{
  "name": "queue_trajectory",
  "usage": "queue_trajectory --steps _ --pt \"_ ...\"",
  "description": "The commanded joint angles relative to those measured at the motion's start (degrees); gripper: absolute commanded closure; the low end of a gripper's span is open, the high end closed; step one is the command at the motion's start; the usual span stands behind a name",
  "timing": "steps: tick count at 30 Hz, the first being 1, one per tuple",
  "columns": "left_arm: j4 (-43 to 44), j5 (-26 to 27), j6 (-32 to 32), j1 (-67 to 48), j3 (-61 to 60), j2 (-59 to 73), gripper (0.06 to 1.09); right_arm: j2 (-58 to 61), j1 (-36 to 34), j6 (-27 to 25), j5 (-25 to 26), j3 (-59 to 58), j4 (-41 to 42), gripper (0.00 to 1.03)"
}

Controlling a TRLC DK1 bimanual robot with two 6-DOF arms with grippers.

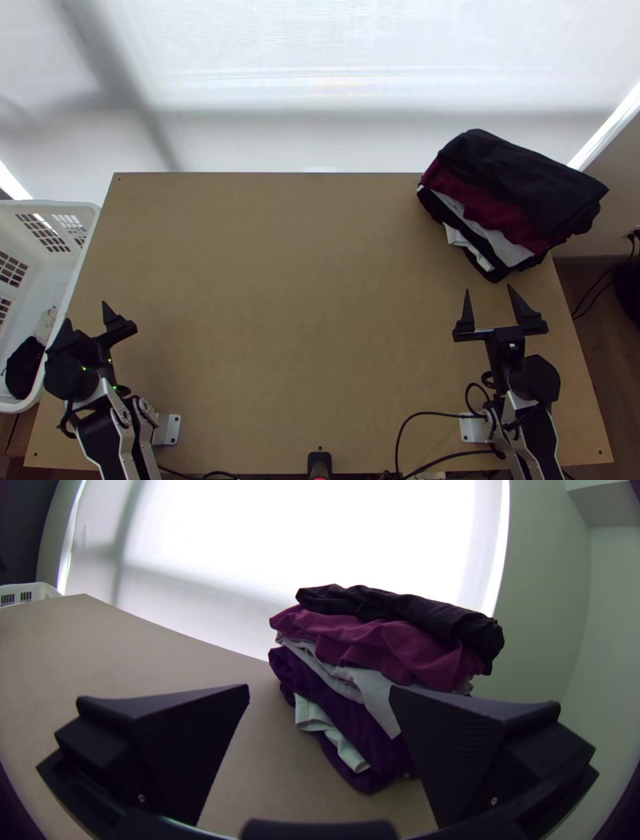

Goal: Fold the t-shirt

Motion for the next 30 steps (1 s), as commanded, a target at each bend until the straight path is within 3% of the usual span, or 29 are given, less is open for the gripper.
queue_trajectory --steps 1,9,18,22,30 --pt "-2.8 -0.2 -1.4 -0.2 8.8 8.8 0.11 -0.3 -0.3 0.6 -0.2 -0.5 -0.7 0.04" --pt "-20.2 -0.6 -11.9 7.5 37.9 40.7 0.11 -0.3 -0.3 0.6 -0.1 -0.5 -0.7 0.04" --pt "-47.3 0.4 -14.9 18.3 71.6 76.8 0.11 -0.3 -0.3 0.6 -0.2 -0.5 -0.7 0.04" --pt "-53.2 0.4 -14.6 22.2 80.8 89.4 0.11 -0.3 -0.3 0.6 -0.2 -0.6 -0.7 0.04" --pt "-54.5 1.6 -12.8 28.2 95.3 109.3 0.11 -0.3 -0.3 0.6 -0.1 -0.5 -0.7 0.04"
